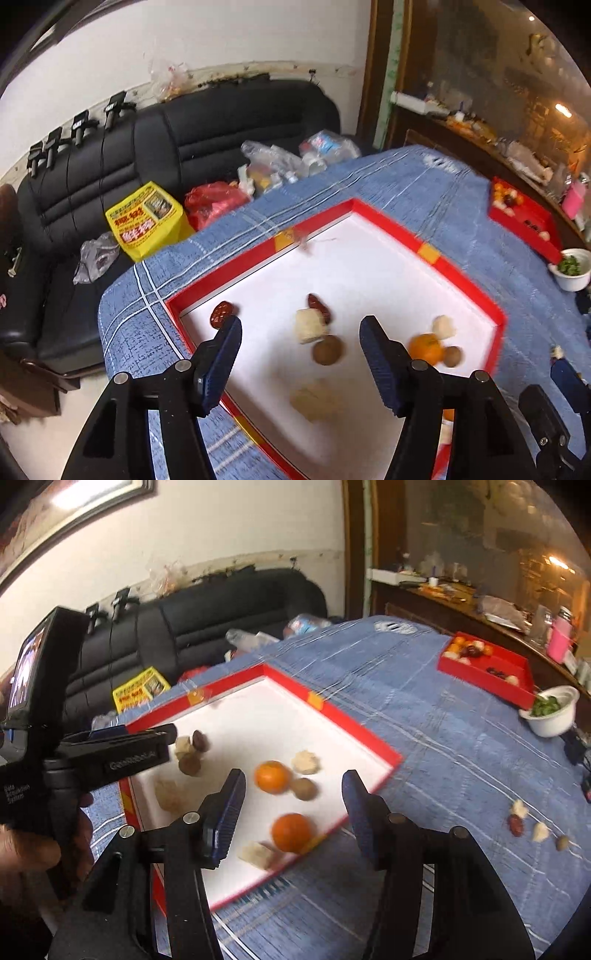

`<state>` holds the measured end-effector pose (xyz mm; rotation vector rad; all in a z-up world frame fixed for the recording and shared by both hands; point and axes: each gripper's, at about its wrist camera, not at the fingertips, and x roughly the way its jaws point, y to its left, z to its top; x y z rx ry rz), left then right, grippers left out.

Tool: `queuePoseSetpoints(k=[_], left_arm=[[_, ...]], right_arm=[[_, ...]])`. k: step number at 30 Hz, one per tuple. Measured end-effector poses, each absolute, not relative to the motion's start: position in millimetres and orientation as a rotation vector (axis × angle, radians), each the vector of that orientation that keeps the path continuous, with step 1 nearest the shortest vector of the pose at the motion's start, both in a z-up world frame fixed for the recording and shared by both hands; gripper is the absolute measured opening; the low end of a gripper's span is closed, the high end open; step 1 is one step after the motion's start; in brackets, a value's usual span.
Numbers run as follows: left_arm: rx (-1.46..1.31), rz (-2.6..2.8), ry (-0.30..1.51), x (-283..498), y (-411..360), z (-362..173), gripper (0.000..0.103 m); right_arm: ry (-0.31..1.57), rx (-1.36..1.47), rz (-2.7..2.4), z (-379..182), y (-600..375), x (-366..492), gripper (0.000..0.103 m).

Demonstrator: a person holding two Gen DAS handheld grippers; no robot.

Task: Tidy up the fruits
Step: 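Move both open tools back over the remaining items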

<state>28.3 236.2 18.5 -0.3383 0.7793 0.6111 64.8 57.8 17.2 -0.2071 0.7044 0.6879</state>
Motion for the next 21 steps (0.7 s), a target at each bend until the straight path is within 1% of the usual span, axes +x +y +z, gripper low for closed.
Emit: queuePoseSetpoints(k=[1, 3, 7, 10, 15, 18, 21], left_arm=[[-0.339, 0.6, 0.758, 25.0, 230.1, 24.0, 0.066], [-0.336, 0.571, 0.712, 18.2, 214.2, 33.6, 0.069], [-0.305, 0.471, 0.664, 14.7, 172.6, 39.4, 0.071], [-0.268, 0.365, 0.683, 20.9, 136.9, 31.0, 0.072], [-0.177, 0.212, 0.779, 40.8, 77.9, 1.3, 0.072], [-0.143, 0.174, 0.809, 48.5, 55.2, -10.7, 0.072], [-0.131, 0.144, 0.834, 56.4, 43.5, -19.4, 0.072]], right_arm=[[0.697, -0.197, 0.679, 20.3, 47.8, 63.7, 0.06], [0.691, -0.175, 0.649, 23.1, 22.5, 61.5, 0.062], [0.72, -0.131, 0.556, 13.1, -38.9, 61.3, 0.062], [0.754, -0.093, 0.453, -2.3, -90.3, 66.1, 0.062], [0.819, 0.011, 0.287, -23.6, -169.6, 84.4, 0.062], [0.829, 0.044, 0.225, -30.3, -197.0, 98.5, 0.062], [0.836, 0.038, 0.208, -34.7, -202.1, 118.8, 0.061]])
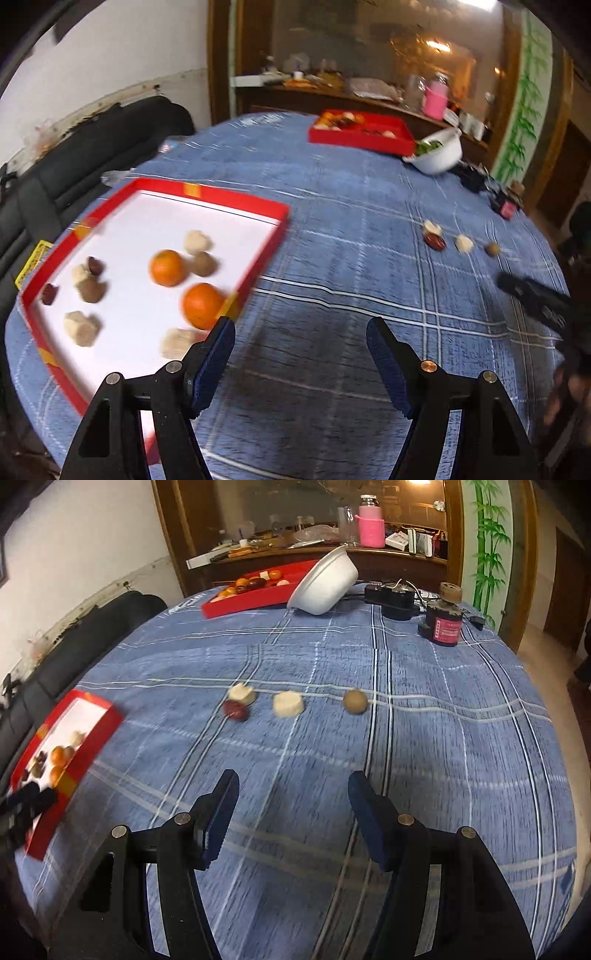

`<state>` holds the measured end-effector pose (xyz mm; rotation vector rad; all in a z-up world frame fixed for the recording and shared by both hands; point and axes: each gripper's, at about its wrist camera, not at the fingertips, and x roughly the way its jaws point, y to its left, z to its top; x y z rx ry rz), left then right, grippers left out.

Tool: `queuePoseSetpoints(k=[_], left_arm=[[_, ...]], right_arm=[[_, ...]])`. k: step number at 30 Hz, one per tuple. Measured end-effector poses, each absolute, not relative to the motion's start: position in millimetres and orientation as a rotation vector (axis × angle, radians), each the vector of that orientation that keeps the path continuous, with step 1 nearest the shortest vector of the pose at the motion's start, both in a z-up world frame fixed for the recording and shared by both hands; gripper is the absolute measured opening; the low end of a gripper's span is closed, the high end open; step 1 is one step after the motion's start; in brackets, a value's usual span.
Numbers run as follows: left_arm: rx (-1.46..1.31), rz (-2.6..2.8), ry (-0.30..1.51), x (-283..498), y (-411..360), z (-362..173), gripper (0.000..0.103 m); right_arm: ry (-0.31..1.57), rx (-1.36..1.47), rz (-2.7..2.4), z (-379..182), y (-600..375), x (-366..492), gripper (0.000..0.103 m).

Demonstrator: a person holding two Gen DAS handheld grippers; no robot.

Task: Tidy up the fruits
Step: 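Move both open tools back over the remaining items, then grasp a beige textured ball with the right tool while the left tool grasps a date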

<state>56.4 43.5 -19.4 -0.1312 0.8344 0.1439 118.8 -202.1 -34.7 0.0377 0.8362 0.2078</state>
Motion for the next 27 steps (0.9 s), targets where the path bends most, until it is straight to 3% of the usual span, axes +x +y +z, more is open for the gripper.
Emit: queuePoseSetpoints(k=[5, 9, 10, 12, 13, 15, 24, 27], left_arm=[[-0.107, 0.12, 0.848, 69.6, 30.6, -24.3, 0.072], [-0.11, 0.105, 0.85, 80.2, 24.0, -25.5, 0.072], [-0.11, 0.101, 0.851, 83.2, 22.0, -25.6, 0.072], [-0.112, 0.088, 0.853, 92.4, 16.0, -25.8, 0.072], [-0.111, 0.079, 0.854, 96.7, 12.3, -25.4, 0.072], [-0.109, 0.057, 0.844, 107.1, 4.0, -24.1, 0.072], [-0.087, -0.061, 0.89, 182.1, -66.2, -37.6, 0.072], [-0.081, -0.06, 0.908, 206.4, -85.3, -45.7, 0.061]], right_arm=[[0.846, -0.066, 0.202, -46.3, -182.3, 158.6, 0.06], [0.844, -0.084, 0.18, -47.9, -176.0, 183.8, 0.053], [0.856, -0.076, 0.184, -49.7, -175.7, 190.3, 0.046], [0.878, -0.065, 0.193, -54.1, -175.0, 200.0, 0.042], [0.885, -0.062, 0.193, -56.1, -174.5, 203.5, 0.03], [0.899, -0.051, 0.199, -59.4, -175.2, 207.3, 0.025], [0.879, 0.025, 0.188, -50.4, -222.4, 165.1, 0.025], [0.842, 0.072, 0.183, -40.8, -241.2, 150.4, 0.025]])
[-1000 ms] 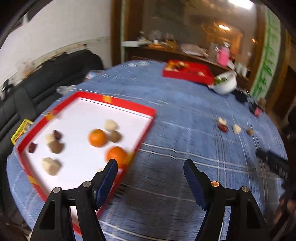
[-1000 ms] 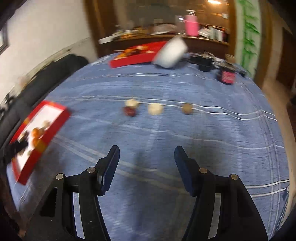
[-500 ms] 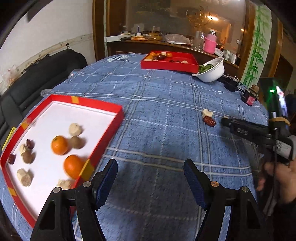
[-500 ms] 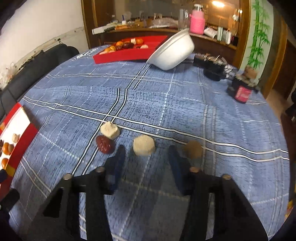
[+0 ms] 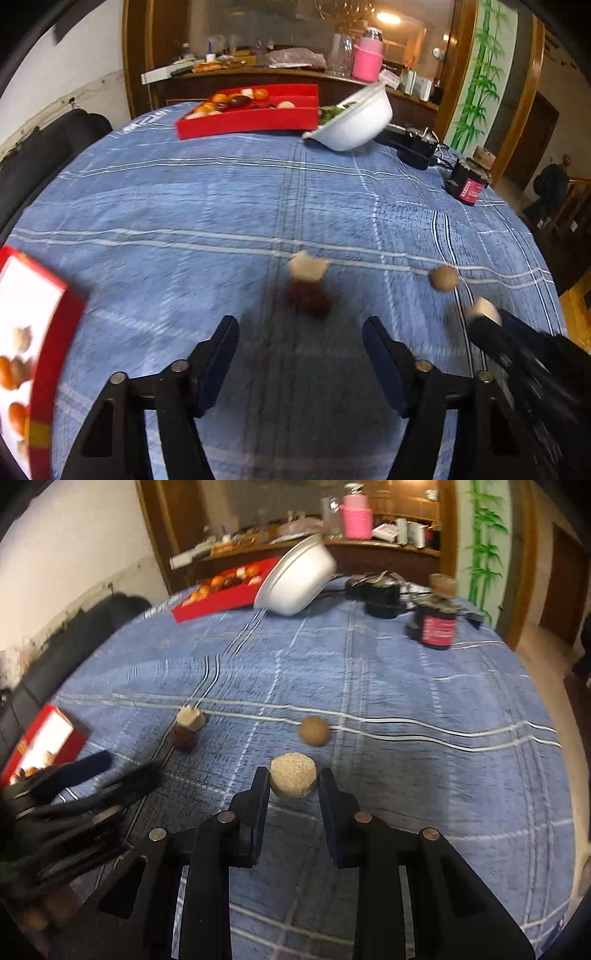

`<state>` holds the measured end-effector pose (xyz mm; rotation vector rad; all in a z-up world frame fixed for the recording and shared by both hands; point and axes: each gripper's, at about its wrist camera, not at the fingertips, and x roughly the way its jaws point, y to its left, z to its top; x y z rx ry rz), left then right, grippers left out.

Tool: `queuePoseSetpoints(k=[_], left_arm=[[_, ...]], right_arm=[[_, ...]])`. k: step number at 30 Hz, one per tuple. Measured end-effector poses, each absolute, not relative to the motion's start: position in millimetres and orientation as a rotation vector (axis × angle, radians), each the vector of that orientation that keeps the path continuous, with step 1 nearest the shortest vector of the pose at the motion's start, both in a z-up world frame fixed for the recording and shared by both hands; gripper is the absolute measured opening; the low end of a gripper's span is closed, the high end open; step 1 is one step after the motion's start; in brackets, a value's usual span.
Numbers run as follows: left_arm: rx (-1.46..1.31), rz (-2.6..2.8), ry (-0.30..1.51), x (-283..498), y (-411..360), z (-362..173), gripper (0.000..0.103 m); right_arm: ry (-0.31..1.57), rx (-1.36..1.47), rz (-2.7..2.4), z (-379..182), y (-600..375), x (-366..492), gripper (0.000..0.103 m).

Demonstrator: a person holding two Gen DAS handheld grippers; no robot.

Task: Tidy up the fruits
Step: 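Grasp a beige textured ball with the right tool while the left tool grasps a date, then carry the beige ball and date with both tools over the tray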

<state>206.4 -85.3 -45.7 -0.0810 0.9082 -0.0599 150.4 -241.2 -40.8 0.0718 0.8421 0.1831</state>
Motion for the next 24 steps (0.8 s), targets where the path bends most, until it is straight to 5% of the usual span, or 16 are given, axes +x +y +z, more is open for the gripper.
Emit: queuePoseSetpoints(k=[2, 3, 24], left_arm=[[-0.055, -0.049, 0.931, 218.0, -94.0, -54.2, 0.046], [-0.024, -0.032, 0.898, 218.4, -96.8, -54.9, 0.029], [-0.105, -0.131, 0.806, 90.9, -46.8, -12.2, 0.027]], right_arm=[[0.823, 0.096, 0.182, -36.5, -247.7, 148.6, 0.025], [0.82, 0.108, 0.186, -35.8, -249.7, 149.1, 0.025], [0.79, -0.004, 0.279, -18.0, -202.8, 97.3, 0.025]])
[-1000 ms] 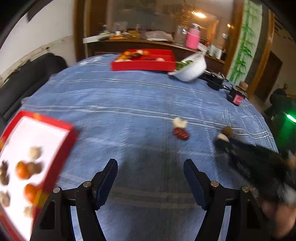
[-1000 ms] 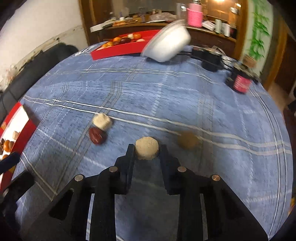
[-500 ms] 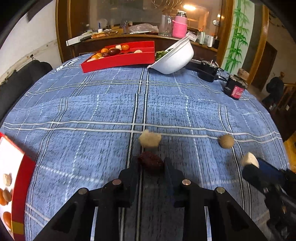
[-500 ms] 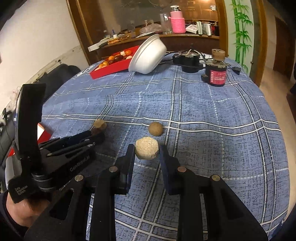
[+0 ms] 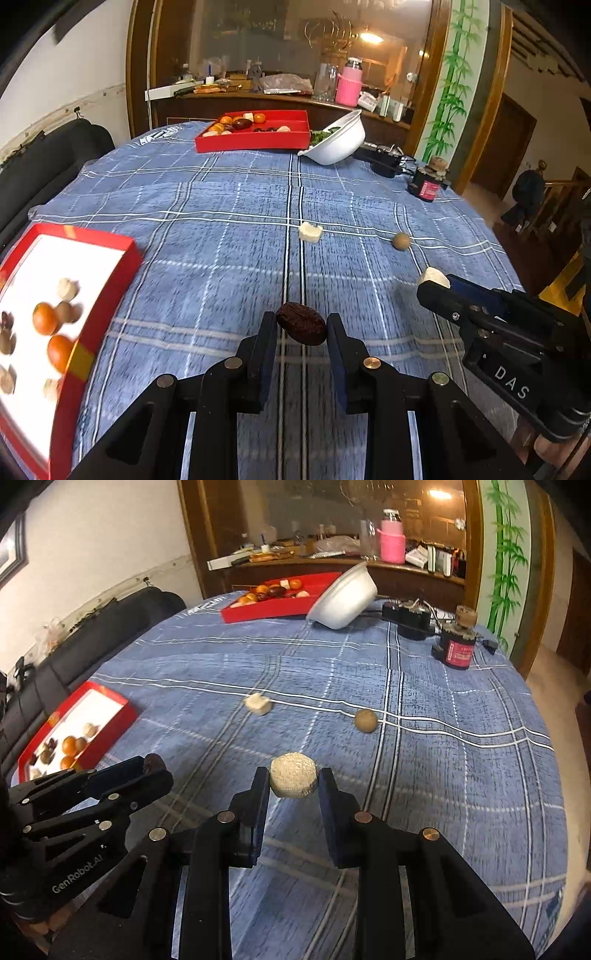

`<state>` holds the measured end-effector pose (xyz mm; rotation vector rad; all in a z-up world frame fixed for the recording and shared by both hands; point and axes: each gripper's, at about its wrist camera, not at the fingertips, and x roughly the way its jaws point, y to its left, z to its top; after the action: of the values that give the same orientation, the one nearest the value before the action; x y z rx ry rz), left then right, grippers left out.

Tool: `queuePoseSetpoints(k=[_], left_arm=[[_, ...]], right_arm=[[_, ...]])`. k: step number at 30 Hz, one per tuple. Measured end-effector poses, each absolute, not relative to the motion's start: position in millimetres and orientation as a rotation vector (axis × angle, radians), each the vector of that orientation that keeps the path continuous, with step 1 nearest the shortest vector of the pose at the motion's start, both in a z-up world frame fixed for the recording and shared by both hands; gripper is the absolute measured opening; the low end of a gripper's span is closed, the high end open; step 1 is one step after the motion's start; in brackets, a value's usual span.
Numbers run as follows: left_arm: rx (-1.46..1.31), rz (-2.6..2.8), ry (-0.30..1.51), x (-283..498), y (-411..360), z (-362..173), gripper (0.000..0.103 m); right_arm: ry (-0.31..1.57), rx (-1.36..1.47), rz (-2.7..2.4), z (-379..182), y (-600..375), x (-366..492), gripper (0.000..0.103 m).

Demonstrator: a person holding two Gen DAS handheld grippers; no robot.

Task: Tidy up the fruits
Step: 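Carry the beige ball and date with both tools over the tray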

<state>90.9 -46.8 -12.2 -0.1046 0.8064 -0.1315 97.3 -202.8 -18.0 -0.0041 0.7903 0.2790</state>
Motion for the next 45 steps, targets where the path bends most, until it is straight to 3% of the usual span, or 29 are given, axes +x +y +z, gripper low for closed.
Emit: queuePoseSetpoints(k=[18, 45], left_arm=[[-0.139, -0.03, 0.786, 32.1, 0.8, -4.2, 0.026], [-0.24, 0.149, 0.783, -7.3, 91.8, -10.6, 0.026]], right_arm=[[0.767, -0.047, 0.322, -8.2, -159.7, 28.2, 0.026], [0.735, -0.127, 0.506, 3.0, -69.2, 5.3, 0.026]])
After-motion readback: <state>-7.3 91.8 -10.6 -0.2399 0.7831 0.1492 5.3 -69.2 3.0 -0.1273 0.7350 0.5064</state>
